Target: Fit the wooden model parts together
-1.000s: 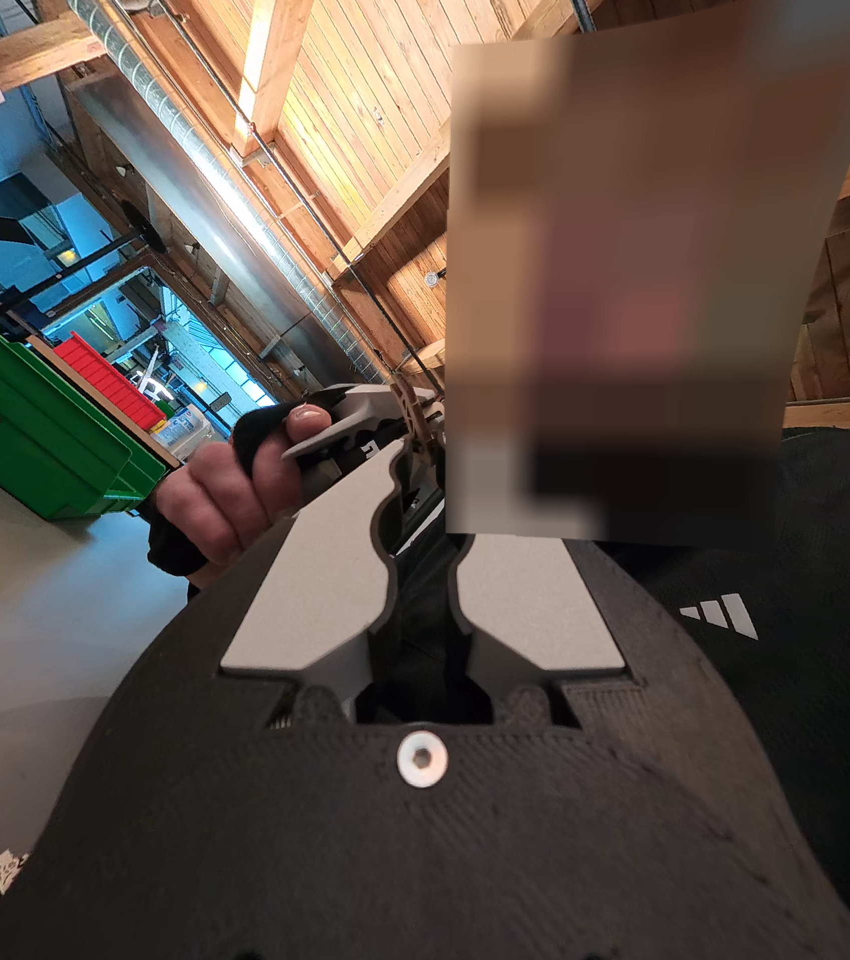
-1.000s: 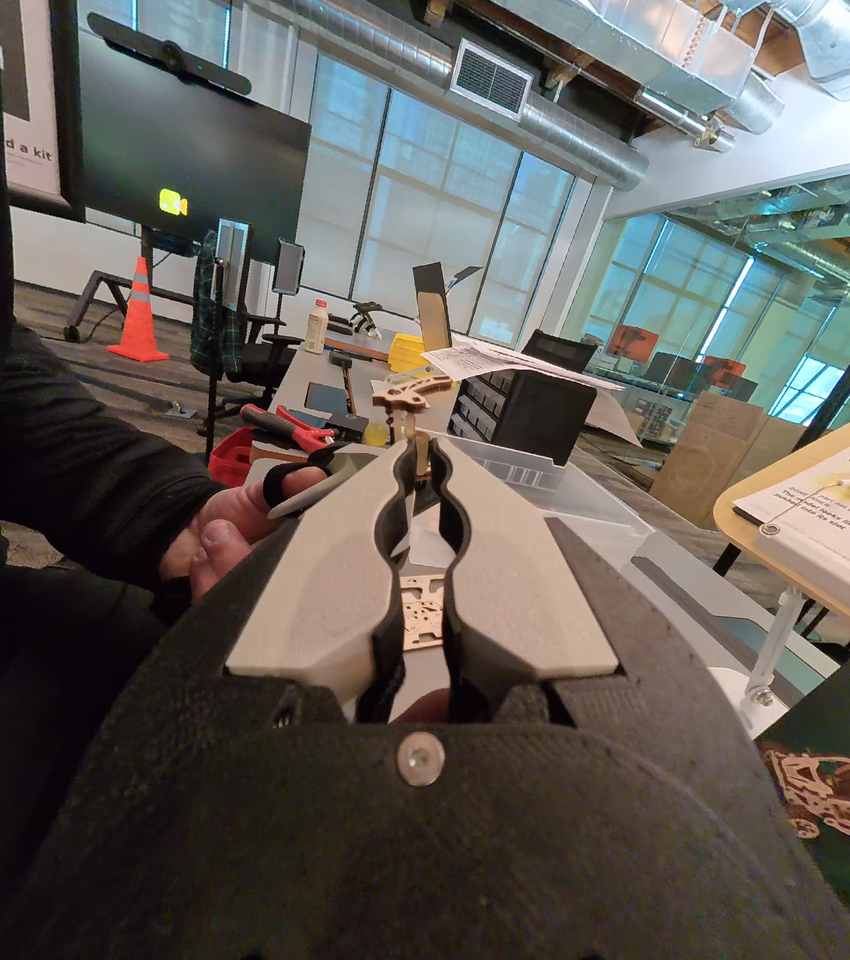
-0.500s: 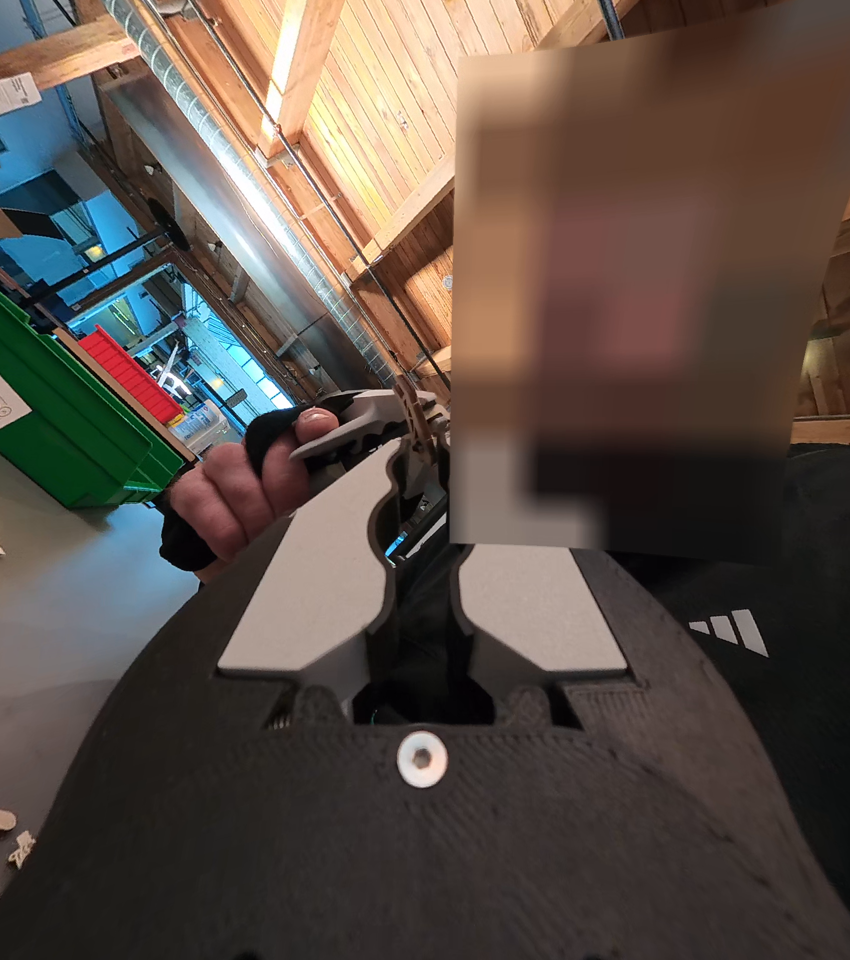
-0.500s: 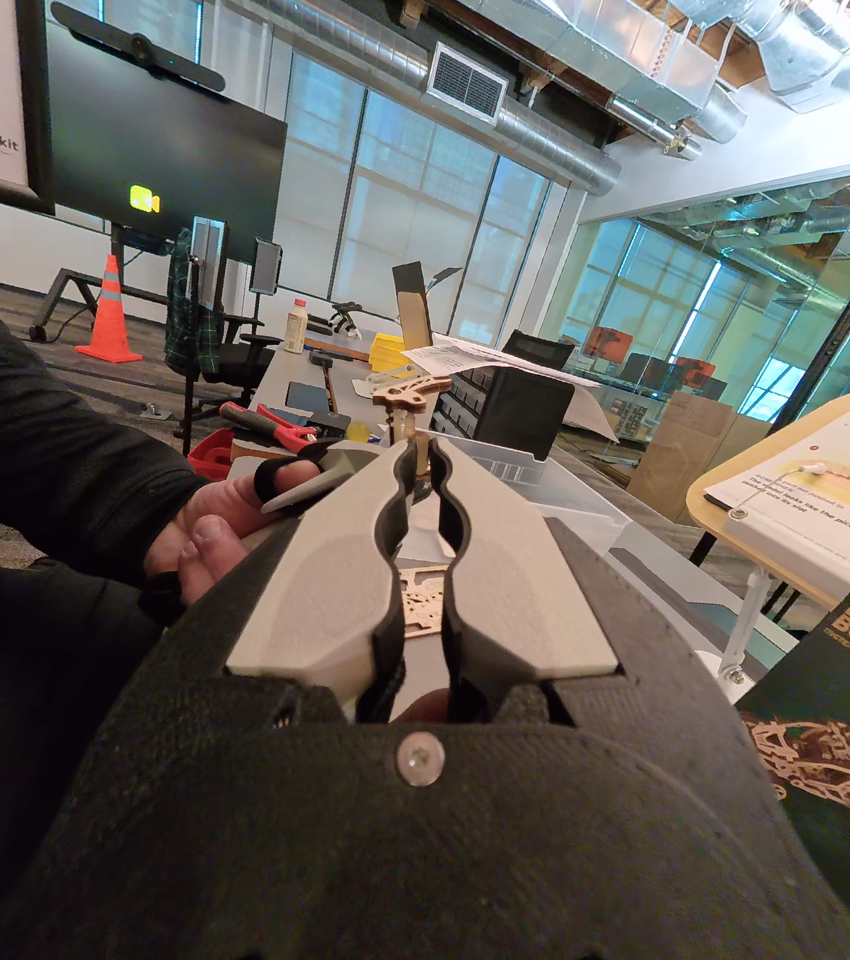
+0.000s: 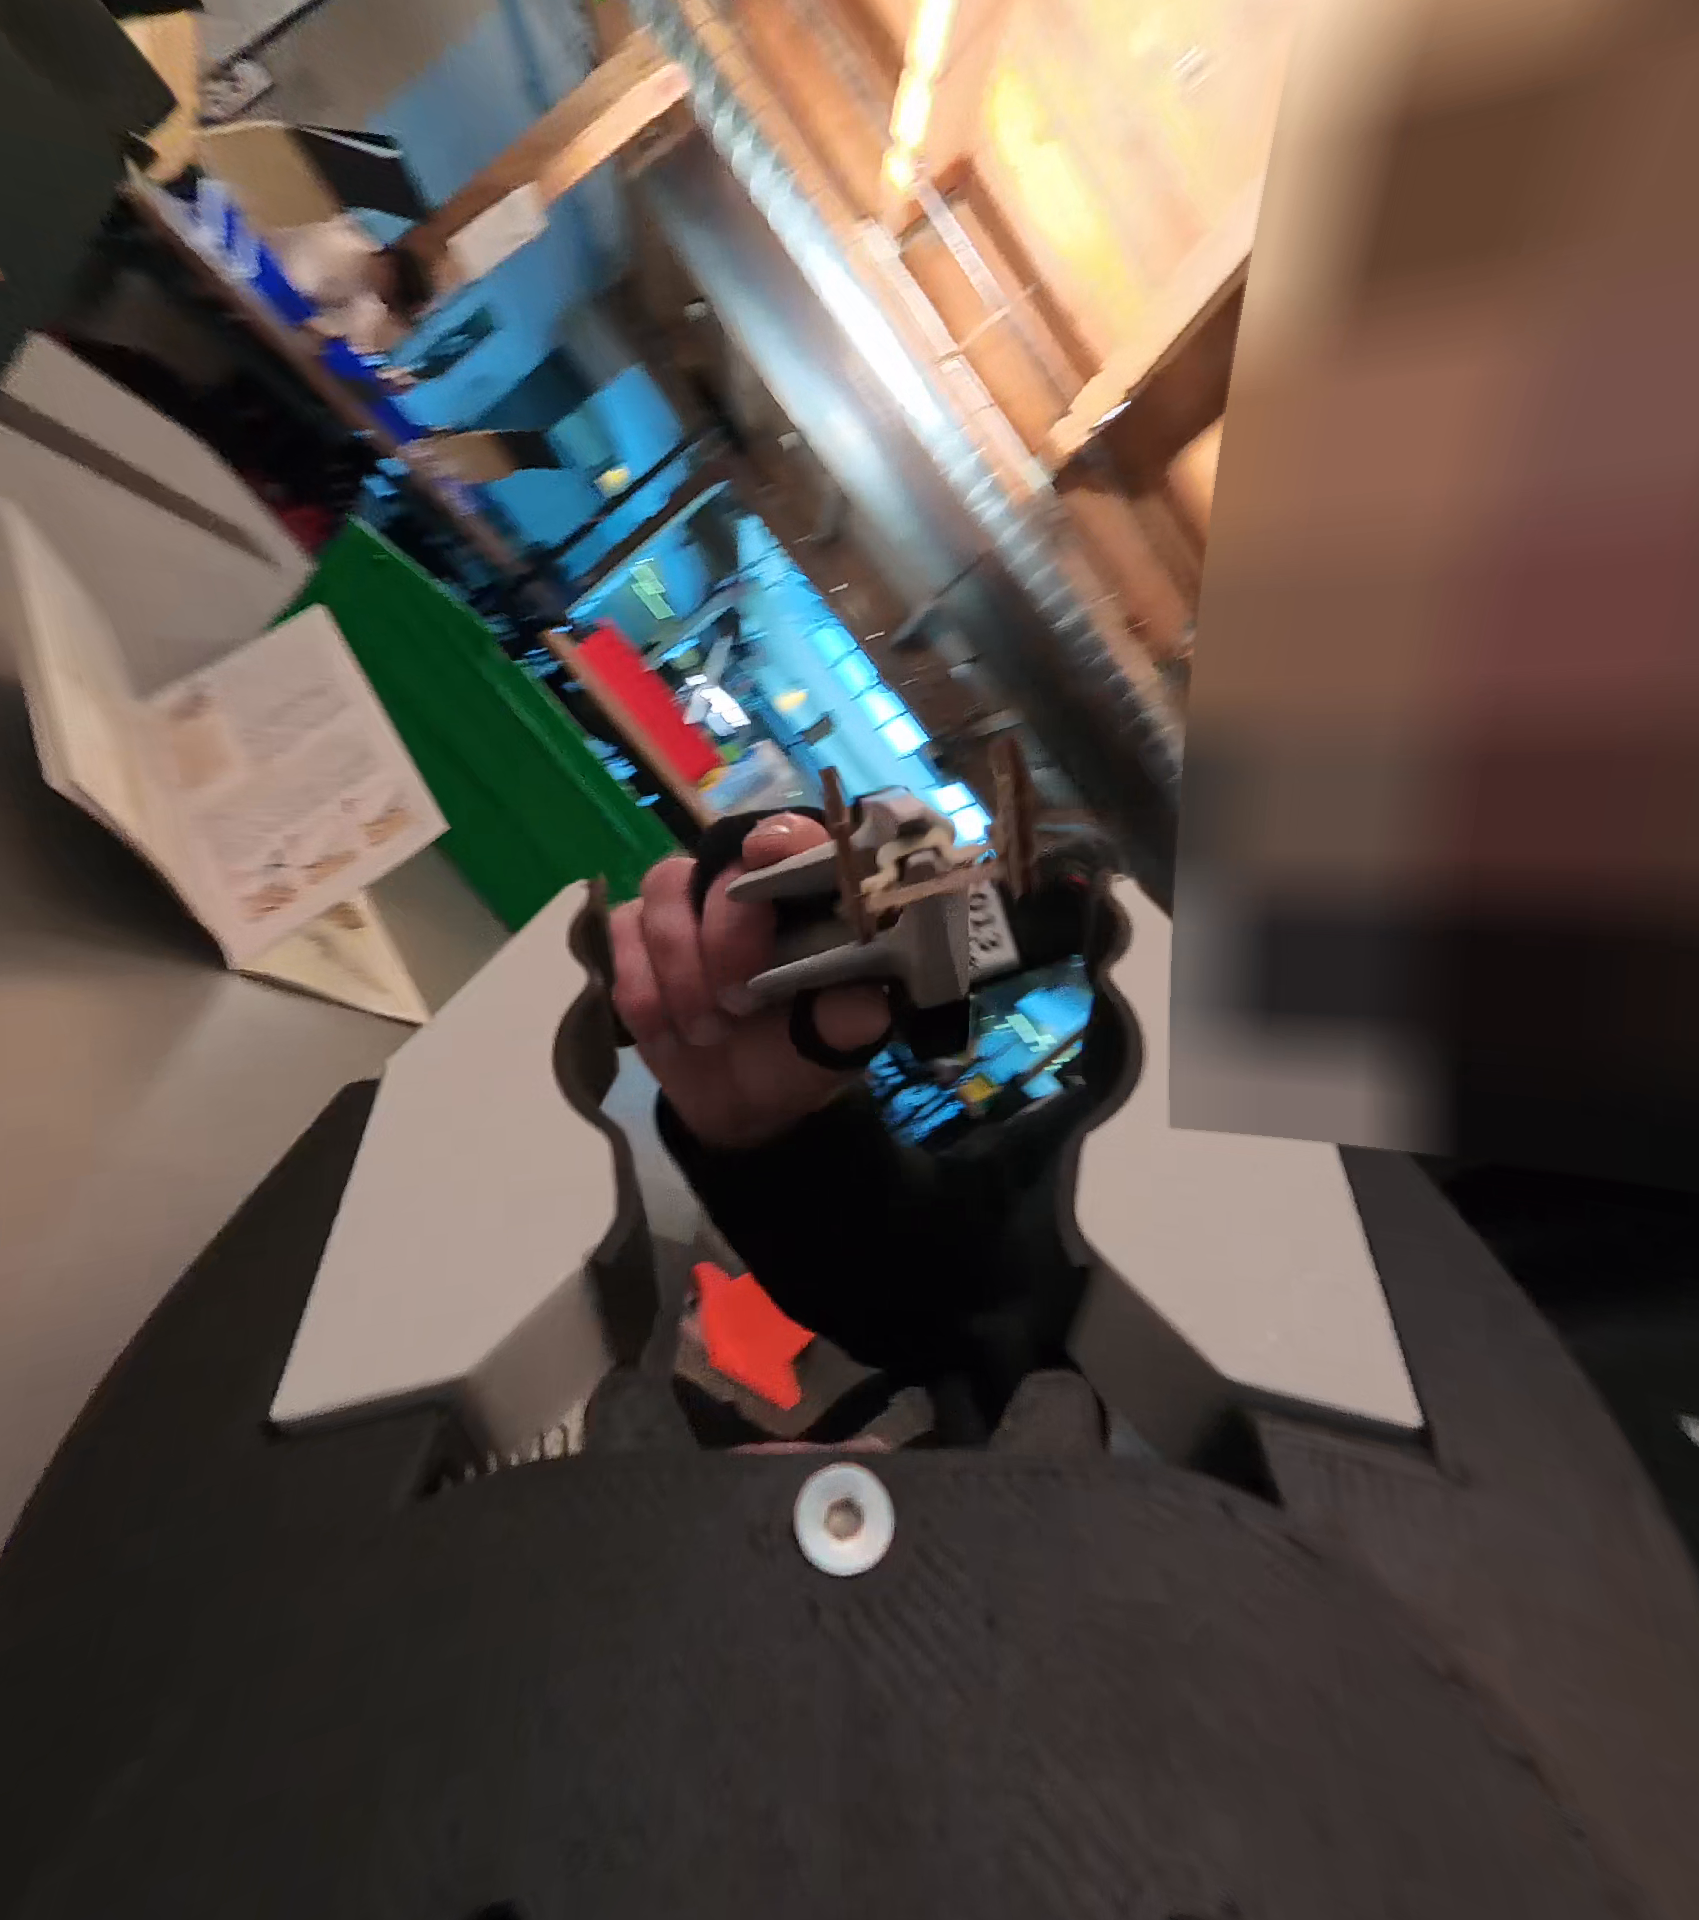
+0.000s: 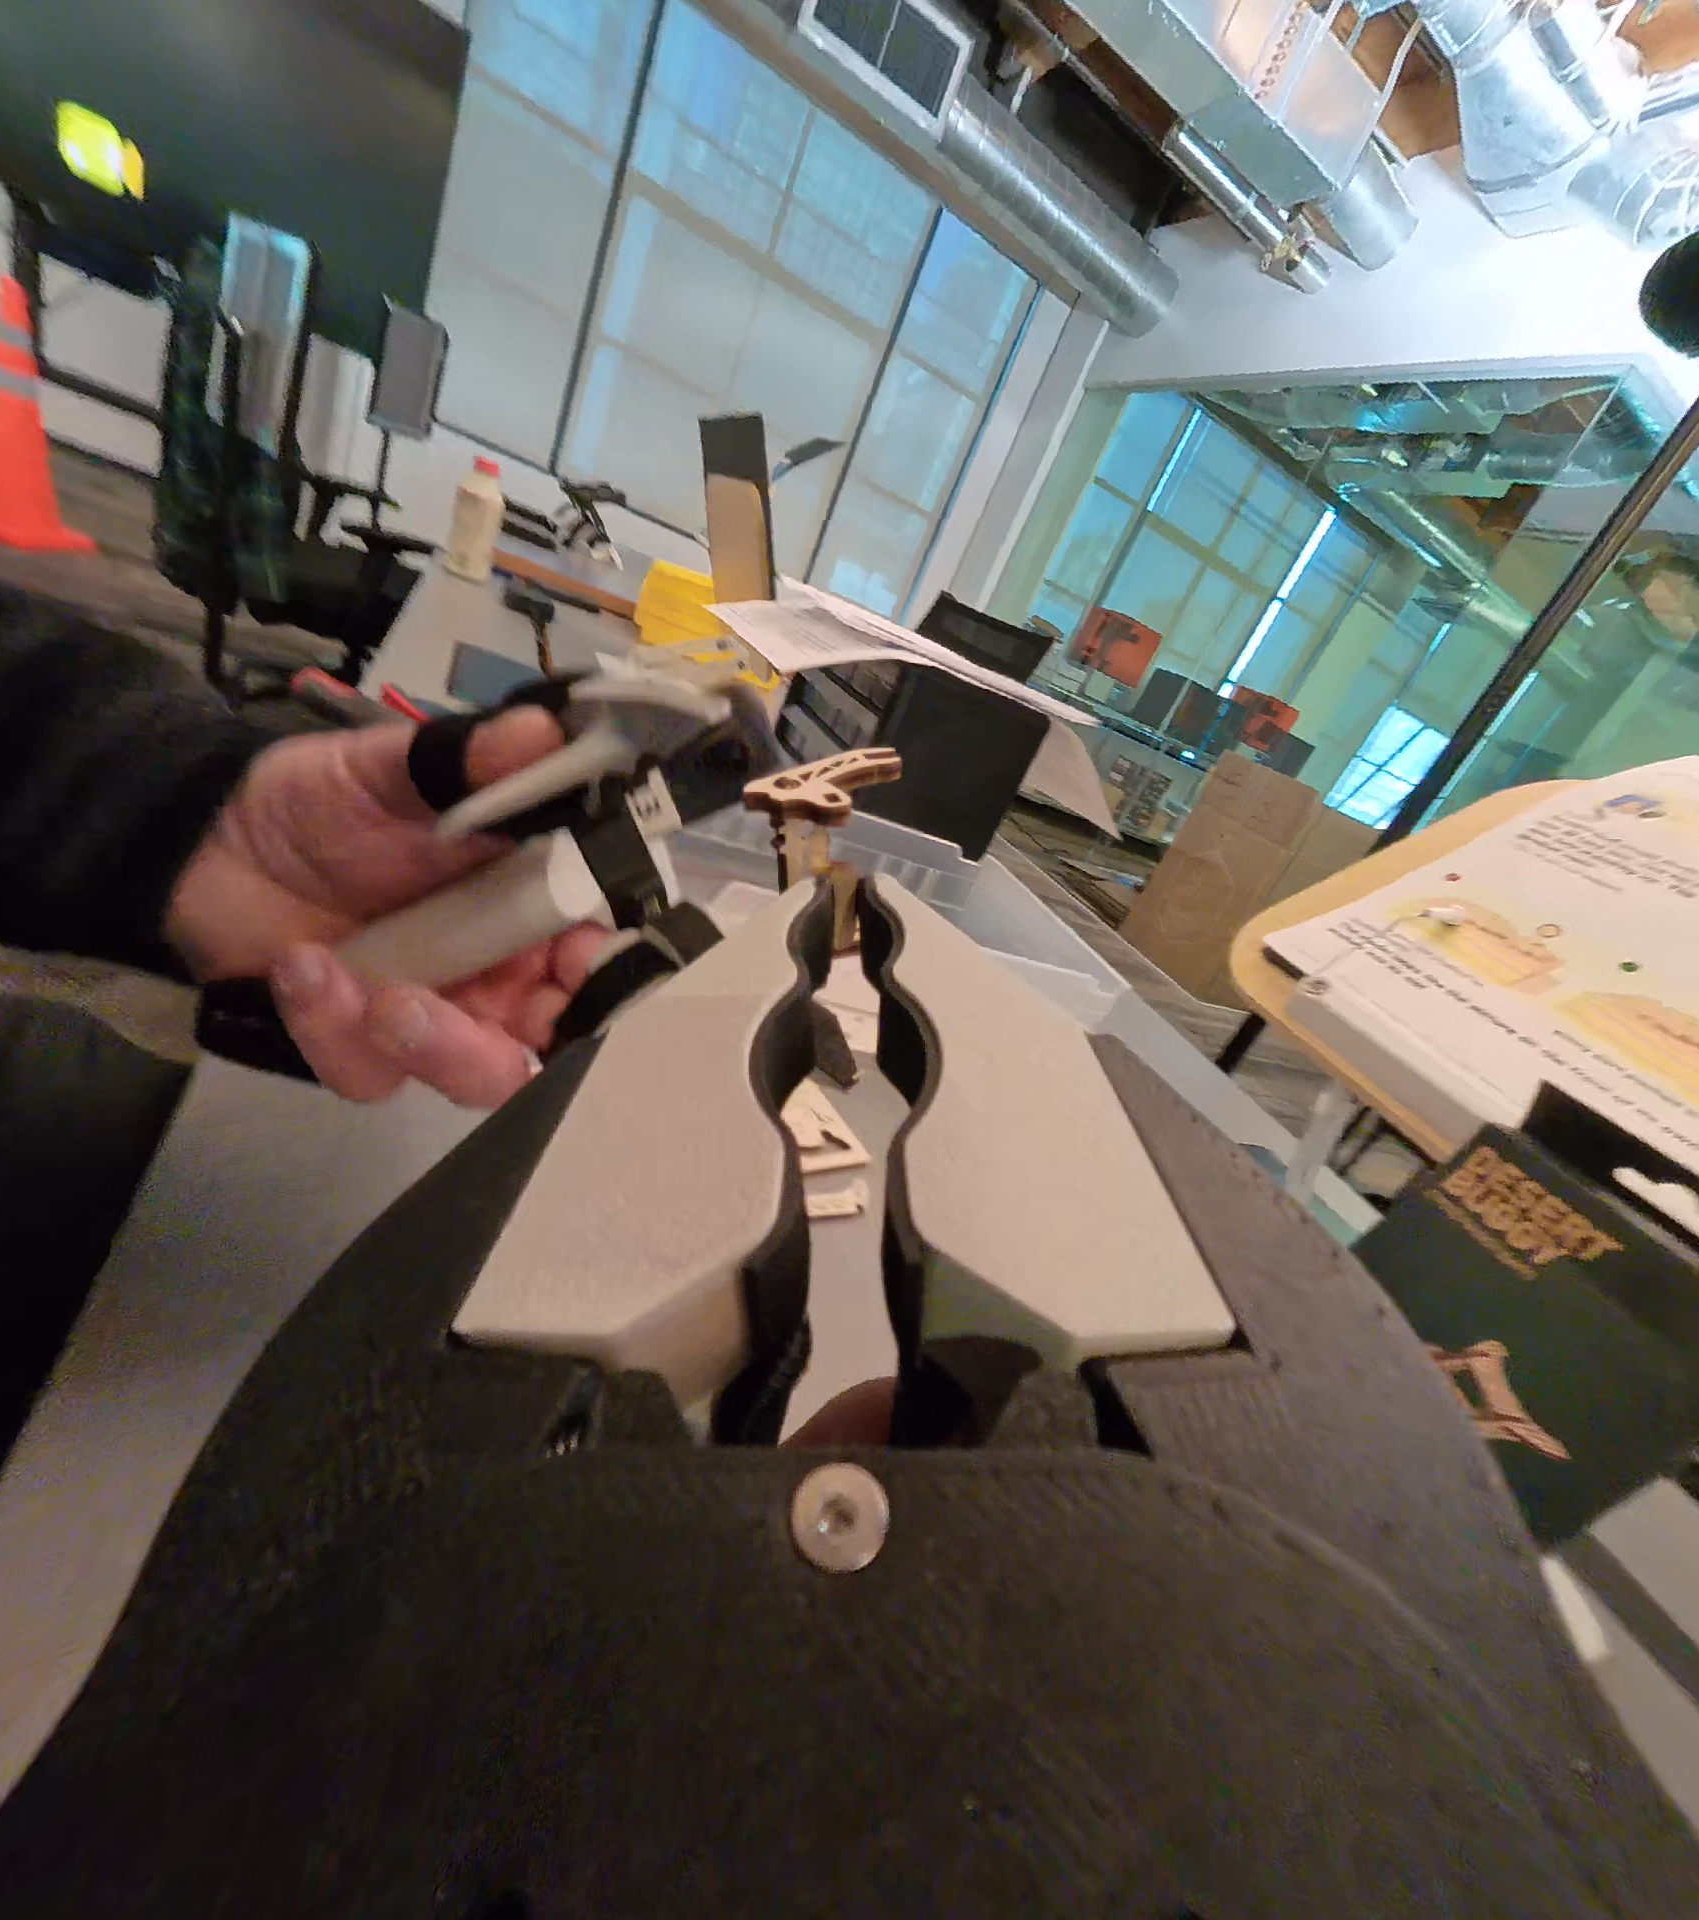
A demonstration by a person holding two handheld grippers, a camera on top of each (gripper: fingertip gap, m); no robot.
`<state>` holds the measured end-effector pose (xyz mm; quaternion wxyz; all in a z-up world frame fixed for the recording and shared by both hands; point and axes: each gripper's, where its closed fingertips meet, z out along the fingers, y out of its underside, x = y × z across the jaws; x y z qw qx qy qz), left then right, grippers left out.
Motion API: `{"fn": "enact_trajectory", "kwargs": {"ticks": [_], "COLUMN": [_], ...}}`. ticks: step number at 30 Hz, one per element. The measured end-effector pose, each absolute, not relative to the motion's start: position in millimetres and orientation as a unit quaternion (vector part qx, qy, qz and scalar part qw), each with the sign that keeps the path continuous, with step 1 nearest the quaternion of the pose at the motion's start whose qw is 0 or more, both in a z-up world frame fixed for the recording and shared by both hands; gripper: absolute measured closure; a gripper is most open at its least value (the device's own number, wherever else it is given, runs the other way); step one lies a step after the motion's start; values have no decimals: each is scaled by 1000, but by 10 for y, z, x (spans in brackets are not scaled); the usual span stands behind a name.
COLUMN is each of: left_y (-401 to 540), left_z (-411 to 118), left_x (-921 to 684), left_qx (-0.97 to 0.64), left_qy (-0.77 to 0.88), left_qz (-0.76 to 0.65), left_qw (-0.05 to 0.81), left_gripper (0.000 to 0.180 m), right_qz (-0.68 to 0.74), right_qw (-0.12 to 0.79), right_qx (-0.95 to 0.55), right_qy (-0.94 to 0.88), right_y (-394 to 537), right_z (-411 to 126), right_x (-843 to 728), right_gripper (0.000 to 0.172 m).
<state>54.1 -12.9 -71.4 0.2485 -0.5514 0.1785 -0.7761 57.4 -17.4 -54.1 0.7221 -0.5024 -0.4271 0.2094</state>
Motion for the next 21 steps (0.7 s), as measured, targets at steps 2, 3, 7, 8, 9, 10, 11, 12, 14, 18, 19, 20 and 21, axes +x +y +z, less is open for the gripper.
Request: {"fn": "enact_trajectory", "kwargs": {"ticks": [2,3,7,8,9,10,11,12,14,18,19,20,21], "left_y": [-124,-144,-212,-215,-216,-209,-198,-200,-216,-258,-268,-275,-275], "left_z": [-688,-668,-735,-738,-723,-722,-744,-739,-711,-695,-682,-676,-672], "left_x": [586,611,758,783,796,807,819,822,823,840,839,840,840], "left_qx": [-573,-578,-610,-612,-609,-609,-614,-611,-602,-597,-594,-591,-591], "left_qy": [186,192,215,214,212,210,209,211,209,219,221,223,225], "left_qz": [-758,-755,-728,-727,-730,-732,-729,-731,-740,-743,-745,-746,-746], "left_qw": [249,245,229,226,225,223,222,221,215,210,210,209,208], "left_gripper": [82,81,86,88,92,98,100,102,109,117,118,119,120], "right_qz": [172,163,152,151,153,154,155,157,159,163,168,171,170], "right_qw": [724,725,728,728,728,729,729,730,731,730,730,730,730], "right_qx": [-500,-499,-496,-496,-495,-495,-495,-496,-497,-502,-501,-501,-500], "right_qy": [-442,-445,-448,-449,-448,-447,-446,-443,-440,-435,-434,-433,-434], "right_y": [-148,-144,-144,-147,-151,-152,-152,-150,-147,-139,-145,-149,-152], "right_z": [-569,-571,-572,-575,-574,-573,-571,-565,-559,-570,-566,-565,-565], "right_x": [581,582,594,595,596,599,605,614,627,630,626,622,621], "right_gripper": [170,170,170,170,170,169,170,169,170,169,169,170,170]}}
